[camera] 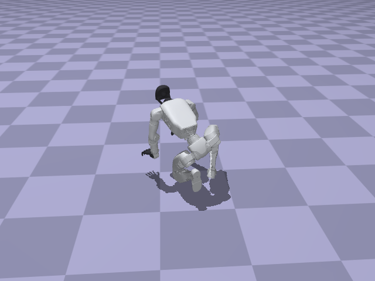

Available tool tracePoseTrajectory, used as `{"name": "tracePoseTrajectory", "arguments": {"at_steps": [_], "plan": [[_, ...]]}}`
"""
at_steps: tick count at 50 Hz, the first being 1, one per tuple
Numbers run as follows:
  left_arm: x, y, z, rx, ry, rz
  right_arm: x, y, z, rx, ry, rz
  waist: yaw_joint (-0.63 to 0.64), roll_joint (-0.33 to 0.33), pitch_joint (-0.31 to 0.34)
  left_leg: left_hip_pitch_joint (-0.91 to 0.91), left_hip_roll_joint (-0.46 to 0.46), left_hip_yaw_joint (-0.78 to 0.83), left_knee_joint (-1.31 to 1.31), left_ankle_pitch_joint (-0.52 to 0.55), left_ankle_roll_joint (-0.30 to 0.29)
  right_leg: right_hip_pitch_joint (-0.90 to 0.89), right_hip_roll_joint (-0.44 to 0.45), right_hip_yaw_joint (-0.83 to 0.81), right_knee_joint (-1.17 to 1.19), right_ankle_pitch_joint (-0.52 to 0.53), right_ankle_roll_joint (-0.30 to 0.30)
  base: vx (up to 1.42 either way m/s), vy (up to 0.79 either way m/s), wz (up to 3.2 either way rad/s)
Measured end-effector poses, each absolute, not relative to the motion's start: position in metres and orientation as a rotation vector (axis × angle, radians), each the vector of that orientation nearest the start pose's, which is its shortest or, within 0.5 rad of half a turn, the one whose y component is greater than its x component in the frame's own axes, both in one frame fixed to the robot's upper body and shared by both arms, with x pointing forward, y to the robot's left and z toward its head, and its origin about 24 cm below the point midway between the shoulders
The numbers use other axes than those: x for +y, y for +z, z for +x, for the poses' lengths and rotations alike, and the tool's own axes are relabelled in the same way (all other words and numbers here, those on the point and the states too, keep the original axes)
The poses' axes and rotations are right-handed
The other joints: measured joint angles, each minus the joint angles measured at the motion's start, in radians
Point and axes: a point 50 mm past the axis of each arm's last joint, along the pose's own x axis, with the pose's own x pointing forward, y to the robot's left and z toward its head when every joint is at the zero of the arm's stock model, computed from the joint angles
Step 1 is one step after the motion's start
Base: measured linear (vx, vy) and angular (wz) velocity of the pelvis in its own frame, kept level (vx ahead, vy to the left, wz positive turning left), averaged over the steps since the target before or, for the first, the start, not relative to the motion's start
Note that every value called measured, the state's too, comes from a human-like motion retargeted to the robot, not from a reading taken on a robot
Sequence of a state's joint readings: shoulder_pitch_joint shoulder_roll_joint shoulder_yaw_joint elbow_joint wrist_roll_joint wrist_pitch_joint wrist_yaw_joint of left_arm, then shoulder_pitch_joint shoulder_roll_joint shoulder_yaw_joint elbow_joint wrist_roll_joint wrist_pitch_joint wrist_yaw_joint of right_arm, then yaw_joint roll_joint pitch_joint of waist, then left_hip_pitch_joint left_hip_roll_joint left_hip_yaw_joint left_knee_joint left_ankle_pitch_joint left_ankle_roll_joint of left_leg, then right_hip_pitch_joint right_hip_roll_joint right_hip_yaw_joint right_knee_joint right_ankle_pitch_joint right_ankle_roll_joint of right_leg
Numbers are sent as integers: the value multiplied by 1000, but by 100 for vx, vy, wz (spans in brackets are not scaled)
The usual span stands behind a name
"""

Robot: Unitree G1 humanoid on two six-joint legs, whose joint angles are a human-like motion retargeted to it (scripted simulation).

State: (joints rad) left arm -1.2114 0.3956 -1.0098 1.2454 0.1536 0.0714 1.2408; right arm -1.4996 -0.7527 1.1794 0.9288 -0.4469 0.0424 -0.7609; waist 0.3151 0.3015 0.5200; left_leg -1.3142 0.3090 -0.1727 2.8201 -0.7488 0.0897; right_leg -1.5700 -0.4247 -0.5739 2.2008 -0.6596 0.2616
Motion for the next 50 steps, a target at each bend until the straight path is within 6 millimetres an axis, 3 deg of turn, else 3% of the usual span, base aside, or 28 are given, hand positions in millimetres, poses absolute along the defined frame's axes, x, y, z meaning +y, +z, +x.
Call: {"name": "tracePoseTrajectory", "arguments": {"at_steps": [2,6,10,12,13,15,16,17,20,23,25,29,33,37,40,42,43,45,46,47,48,50], "plan": [[182,189,396,-687,860,1346,-217,313,393,-826,-670,-1702,-29,-34,0,-6,15,-8,-10,52,-3,0,8,9,14,6,0,8,-8,16],[229,184,387,-591,923,1427,-321,280,366,-454,-925,-1359,-116,-152,0,61,37,-2,-27,-28,19,0,37,24,10,34,0,10,-7,-4],[271,180,373,-516,996,1495,-425,250,298,-101,-1080,-1373,-202,-250,0,96,50,11,-55,-20,10,0,54,39,17,53,0,12,-4,0],[298,185,362,-520,1025,1618,-457,235,264,27,-1128,-1382,-249,-319,0,60,65,6,-81,104,-28,0,63,50,22,66,0,9,0,-8],[306,186,359,-515,1033,1633,-473,237,243,60,-1179,-1353,-271,-342,0,62,65,5,-87,107,-38,0,66,46,20,73,0,7,-4,-20],[327,188,349,-481,1061,1641,-500,247,201,93,-1304,-1234,-315,-385,0,110,70,17,-93,10,-25,0,82,41,3,85,0,8,-4,-29],[337,185,342,-461,1081,1652,-511,259,178,5,-1410,-1038,-340,-400,0,102,73,21,-102,58,-37,0,84,47,9,87,0,9,-1,-16],[347,183,334,-433,1105,1661,-520,269,154,-44,-1497,-914,-365,-416,0,96,76,24,-109,95,-46,0,85,51,13,88,0,8,0,-4],[378,179,312,-305,1195,1693,-541,286,91,66,-1717,-836,-438,-460,0,98,89,34,-122,118,-57,0,92,49,12,96,0,7,-3,-14],[411,170,281,-153,1299,1691,-543,308,38,-68,-1999,-591,-517,-488,0,116,101,49,-131,117,-62,0,96,49,15,95,0,8,-2,-13],[422,157,266,-58,1353,1658,-540,322,7,-64,-2150,-517,-567,-471,0,113,98,53,-133,122,-58,0,89,48,21,89,0,7,1,-2],[435,149,246,-18,1393,1662,-537,319,-15,40,-2282,-570,-610,-489,0,118,88,60,-141,131,-75,0,92,39,12,96,0,0,1,-9],[427,141,253,-22,1376,1637,-538,300,-27,158,-2310,-540,-580,-451,0,110,73,49,-127,118,-85,0,89,24,13,82,0,-1,2,-11],[396,137,284,-98,1283,1595,-545,278,-18,144,-2227,-383,-486,-391,0,98,84,73,-136,136,-77,0,84,12,-6,88,0,-2,2,-10],[358,137,316,-177,1194,1539,-551,255,3,235,-2088,-486,-365,-296,0,81,93,41,-106,109,-81,0,89,-15,-3,72,0,-5,4,-29],[328,141,337,-281,1126,1506,-551,235,33,289,-1979,-582,-285,-262,0,80,95,68,-119,131,-76,0,84,-14,-19,87,0,-7,5,-19],[315,145,345,-327,1104,1495,-547,221,60,312,-1900,-658,-245,-247,0,79,96,68,-116,130,-75,0,85,-17,-22,88,0,-10,6,-31],[302,162,354,-459,1062,1517,-519,188,153,211,-1672,-742,-179,-265,0,78,110,65,-111,125,-91,0,98,-30,-41,108,0,-14,4,-47],[298,165,357,-484,1054,1521,-496,186,199,63,-1588,-603,-162,-261,0,73,111,61,-106,124,-91,0,99,-37,-46,113,0,-14,3,-34],[291,168,360,-508,1043,1516,-467,188,243,-34,-1470,-576,-144,-250,0,67,111,57,-100,122,-92,0,97,-42,-48,115,0,-12,2,-10],[282,169,365,-529,1025,1493,-435,186,280,-58,-1287,-778,-123,-229,0,61,108,51,-94,117,-91,0,93,-45,-48,112,0,-10,2,3],[263,168,372,-532,1005,1433,-366,198,338,-210,-995,-990,-86,-173,0,48,100,39,-78,108,-83,0,83,-49,-44,104,0,-9,2,16]]}}
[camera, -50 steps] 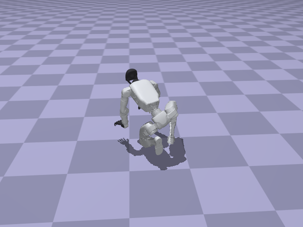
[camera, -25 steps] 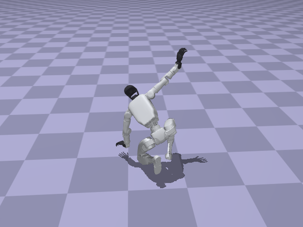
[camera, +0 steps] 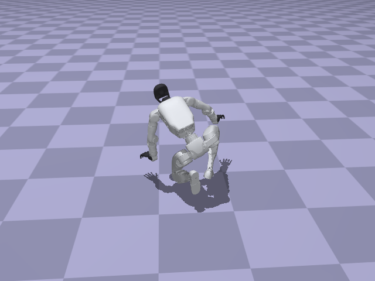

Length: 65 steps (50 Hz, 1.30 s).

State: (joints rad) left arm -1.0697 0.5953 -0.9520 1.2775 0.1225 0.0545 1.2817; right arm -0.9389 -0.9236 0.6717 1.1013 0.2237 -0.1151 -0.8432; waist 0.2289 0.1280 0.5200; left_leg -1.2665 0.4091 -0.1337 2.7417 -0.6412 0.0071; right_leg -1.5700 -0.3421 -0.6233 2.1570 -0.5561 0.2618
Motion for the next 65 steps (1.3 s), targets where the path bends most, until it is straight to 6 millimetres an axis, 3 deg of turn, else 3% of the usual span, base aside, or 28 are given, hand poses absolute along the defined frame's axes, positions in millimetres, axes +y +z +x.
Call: {"name": "tracePoseTrajectory", "arguments": {"at_steps": [2,5,8,10,12,15,20,25,27,28,31,34,38,40,42,45,46,48,50,55,59,62,65], "plan": [[244,170,379,-550,973,1394,-296,220,373,-415,-761,-1150,37,57,0,-17,-12,-11,13,-7,10,0,-13,0,5,-13,0,-8,1,27],[205,176,388,-619,913,1314,-219,260,392,-758,-602,-1492,105,150,0,-41,-46,-14,28,10,11,0,-37,-8,15,-29,0,-10,-1,34],[174,184,393,-678,878,1243,-178,295,392,-1017,-634,-1656,148,218,0,-63,-73,-24,49,6,18,0,-62,-14,23,-45,0,-8,-3,37],[164,188,395,-697,871,1217,-170,307,390,-1082,-685,-1635,156,237,0,-71,-88,-28,54,7,17,0,-74,-15,28,-51,0,-3,-3,31],[167,189,395,-696,879,1230,-179,307,389,-1067,-742,-1607,140,226,0,-72,-96,-33,55,5,17,0,-81,-11,34,-50,0,1,-3,27],[189,185,392,-675,912,1303,-211,296,386,-972,-802,-1639,86,172,0,-65,-95,-40,51,3,20,0,-85,0,43,-37,0,5,-4,22],[248,167,376,-532,1005,1382,-294,262,368,-637,-767,-1619,-71,61,0,-31,-80,-36,43,-3,49,0,-97,43,82,-37,0,10,-6,38],[301,162,354,-429,1085,1470,-370,251,325,-417,-901,-1397,-225,-43,0,-6,-62,-19,38,-15,77,0,-117,99,120,-70,-2,9,-3,41],[329,171,342,-413,1103,1564,-378,239,316,-398,-935,-1217,-289,-115,0,-3,-41,-5,36,-22,100,0,-120,124,128,-96,-11,2,0,14],[339,175,338,-392,1112,1573,-387,245,309,-408,-983,-1159,-316,-136,0,-11,-36,9,45,-34,104,0,-135,118,144,-157,-29,-2,-9,34],[375,164,310,-273,1168,1633,-401,235,289,-405,-1057,-977,-432,-202,0,36,-58,20,45,-19,105,0,-158,161,177,-135,-95,-2,-18,94],[390,145,295,-119,1171,1599,-417,245,263,-443,-1132,-820,-519,-213,0,75,-82,40,52,-19,102,0,-196,199,226,-187,-160,-6,-19,92],[421,129,276,160,1039,1441,-398,236,260,-470,-962,-662,-599,-278,0,172,-74,94,30,-21,96,0,-196,249,259,-226,-306,-9,-19,23],[435,124,264,272,947,1371,-374,226,273,-445,-789,-741,-616,-319,0,255,-41,149,-4,-34,99,0,-167,272,254,-221,-397,-6,-16,-61],[434,109,258,318,855,1356,-365,233,279,-432,-698,-1080,-609,-303,0,354,-22,220,-60,-61,105,0,-138,303,243,-210,-457,5,-11,-76],[413,78,258,311,686,1356,-367,266,273,-475,-671,-1587,-584,-214,-23,489,-49,326,-181,-106,113,0,-95,362,207,-176,-483,18,-1,-80],[404,59,250,341,573,1316,-367,269,269,-467,-620,-1681,-574,-166,-95,513,-79,357,-243,-141,123,0,-69,376,169,-169,-464,27,6,-94],[392,38,235,376,396,1240,-371,272,262,-412,-539,-1731,-551,-99,-206,538,-129,406,-365,-150,124,0,-37,408,99,-137,-432,28,5,-73],[386,37,222,401,258,1164,-379,271,253,-330,-504,-1619,-527,-59,-273,569,-164,439,-493,-122,107,45,-16,428,15,-107,-394,23,2,-39],[385,58,199,381,112,1118,-394,258,222,-219,-499,-1504,-466,-19,-338,726,-236,487,-872,4,31,300,50,446,-292,-44,-285,21,1,-30],[386,77,190,324,117,1064,-392,246,211,-144,-413,-1507,-437,-20,-354,846,-342,459,-1193,213,-32,545,94,459,-608,28,-234,22,1,-33],[382,101,194,261,72,1080,-394,240,202,-99,-381,-1489,-420,-41,-352,934,-388,434,-1383,363,-44,756,96,452,-867,93,-208,22,0,-2],[365,139,212,152,-59,1222,-402,236,191,-75,-418,-1434,-395,-76,-342,1012,-368,453,-1519,410,-11,973,81,421,-1141,169,-174,19,-3,29]]}}
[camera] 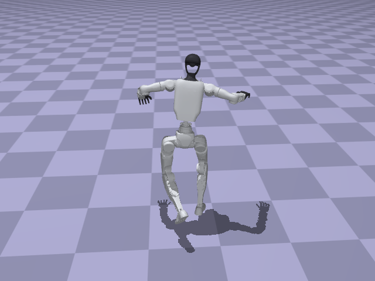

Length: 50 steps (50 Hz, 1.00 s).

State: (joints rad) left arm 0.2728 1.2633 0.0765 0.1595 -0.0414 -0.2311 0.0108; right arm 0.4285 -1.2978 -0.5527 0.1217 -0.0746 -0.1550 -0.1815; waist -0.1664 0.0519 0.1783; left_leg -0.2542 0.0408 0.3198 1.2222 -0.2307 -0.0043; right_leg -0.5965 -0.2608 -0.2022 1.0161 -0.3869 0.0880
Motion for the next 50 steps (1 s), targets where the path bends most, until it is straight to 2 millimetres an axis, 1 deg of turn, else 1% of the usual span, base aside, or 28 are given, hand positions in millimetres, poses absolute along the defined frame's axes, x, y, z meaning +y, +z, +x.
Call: {"name": "tracePoseTrajectory", "arguments": {"at_steps": [2,5,7,9,10,12,13,15,17,18,23,27,30,37,42,50], "plan": [[349,166,225,52,-136,1304,-410,235,183,-56,-463,-1403,20,-28,-1,31,22,28,-93,-25,25,127,-10,-26,-186,62,29,15,-4,44],[326,203,237,-100,-180,1325,-419,235,176,-17,-515,-1406,52,-75,-24,51,26,64,-291,-74,32,269,-21,-54,-444,167,77,12,-3,37],[314,226,242,-204,-172,1296,-423,236,173,3,-534,-1424,83,-109,-37,87,2,85,-504,-69,1,343,-27,-58,-584,236,113,12,1,11],[305,247,244,-302,-159,1277,-423,239,172,3,-535,-1438,116,-130,-54,137,-19,101,-748,-22,-55,399,-25,-58,-686,287,145,13,5,-7],[301,257,245,-347,-155,1274,-422,242,171,-4,-531,-1442,133,-134,-63,165,-25,107,-868,12,-88,425,-18,-59,-727,305,159,14,9,-15],[294,273,244,-420,-149,1273,-417,248,172,-26,-506,-1452,160,-126,-88,204,-10,110,-1025,75,-152,465,11,-65,-781,319,173,14,9,-22],[291,280,243,-452,-146,1269,-415,252,172,-38,-491,-1459,175,-120,-99,220,4,113,-1077,101,-181,482,32,-66,-805,323,174,13,6,-32],[286,292,241,-507,-142,1258,-409,260,173,-58,-459,-1480,202,-112,-121,246,27,121,-1129,123,-217,514,64,-64,-843,323,174,14,6,-32],[281,298,237,-540,-165,1278,-403,266,173,-69,-415,-1495,218,-106,-148,251,57,138,-1084,75,-222,551,89,-68,-877,319,174,14,7,-33],[279,302,235,-564,-155,1258,-400,269,173,-77,-408,-1503,240,-111,-154,272,54,150,-1118,92,-221,552,99,-58,-885,320,174,10,0,-59],[271,310,225,-617,-167,1274,-384,277,170,-131,-348,-1503,302,-129,-178,344,66,210,-1153,74,-198,594,135,-36,-917,326,174,9,2,-50],[275,310,215,-629,-140,1275,-373,281,165,-191,-330,-1493,323,-141,-181,381,61,239,-1165,78,-197,612,133,-22,-916,337,174,8,7,-31],[281,308,206,-636,-104,1257,-369,283,161,-221,-331,-1474,324,-146,-177,394,58,253,-1162,88,-201,620,129,-17,-911,348,174,4,4,-12],[284,306,190,-647,-80,1256,-378,276,150,-208,-398,-1464,313,-159,-173,393,59,268,-1135,98,-197,628,123,-13,-918,364,174,0,0,0],[283,310,188,-655,-77,1298,-383,269,150,-181,-415,-1471,300,-160,-177,406,50,276,-1153,102,-201,631,120,-8,-920,356,174,0,0,0],[284,315,187,-676,-47,1319,-381,266,153,-201,-417,-1462,260,-146,-184,421,41,277,-1180,95,-206,639,118,-15,-924,340,174,0,0,0]]}}
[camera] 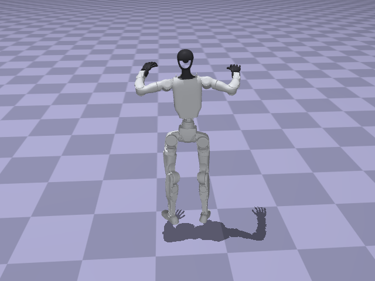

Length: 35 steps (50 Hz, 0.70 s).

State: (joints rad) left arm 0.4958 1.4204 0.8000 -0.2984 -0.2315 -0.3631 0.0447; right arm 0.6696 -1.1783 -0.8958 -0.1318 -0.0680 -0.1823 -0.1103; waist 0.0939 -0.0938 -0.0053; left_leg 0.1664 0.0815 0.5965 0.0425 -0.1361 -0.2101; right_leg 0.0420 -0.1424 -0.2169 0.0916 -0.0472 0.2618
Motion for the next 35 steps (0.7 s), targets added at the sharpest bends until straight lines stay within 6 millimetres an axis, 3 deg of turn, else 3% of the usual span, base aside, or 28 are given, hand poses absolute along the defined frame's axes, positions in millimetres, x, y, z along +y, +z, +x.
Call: {"name": "tracePoseTrajectory", "arguments": {"at_steps": [12,35], "plan": [[280,317,184,-710,-56,1297,-384,261,150,-183,-440,-1466,-24,3,5,0,5,-2,-4,3,0,3,7,-1,-4,-8,0,0,-1,0],[290,319,181,-707,8,1297,-388,269,146,-217,-500,-1476,-35,1,33,-9,22,-25,-27,-27,0,-18,33,0,4,-19,0,-5,-1,3]]}}
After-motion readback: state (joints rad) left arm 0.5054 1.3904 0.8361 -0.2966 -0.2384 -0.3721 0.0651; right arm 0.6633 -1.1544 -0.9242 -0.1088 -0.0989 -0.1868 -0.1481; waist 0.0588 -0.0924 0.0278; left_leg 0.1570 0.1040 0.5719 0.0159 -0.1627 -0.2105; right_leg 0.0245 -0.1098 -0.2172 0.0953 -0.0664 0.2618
